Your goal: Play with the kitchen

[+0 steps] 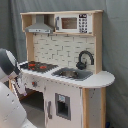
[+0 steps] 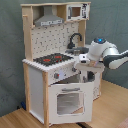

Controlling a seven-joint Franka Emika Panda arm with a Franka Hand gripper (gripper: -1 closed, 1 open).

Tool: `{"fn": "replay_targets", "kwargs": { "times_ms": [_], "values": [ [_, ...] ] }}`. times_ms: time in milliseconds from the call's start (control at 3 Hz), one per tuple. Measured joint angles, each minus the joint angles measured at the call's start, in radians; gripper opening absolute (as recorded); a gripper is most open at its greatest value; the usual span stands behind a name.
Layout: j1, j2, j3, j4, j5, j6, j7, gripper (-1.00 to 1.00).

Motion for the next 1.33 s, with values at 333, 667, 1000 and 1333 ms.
{"fn": "replay_targets", "kwargs": {
  "times_ms": [333, 667, 1000, 1333],
  "values": [
    [-0.012, 0.096, -0.002, -0.002, -0.002, 0.003, -0.06, 1.0],
    [-0.028, 0.181, 0.0, -0.002, -0.012, 0.027, -0.107, 1.0],
    [-0.029, 0.248, -0.006, -0.001, -0.028, 0.062, -0.135, 1.0],
    [-0.03, 0.25, -0.007, -0.001, -0.028, 0.063, -0.139, -1.0]
  ]
}}
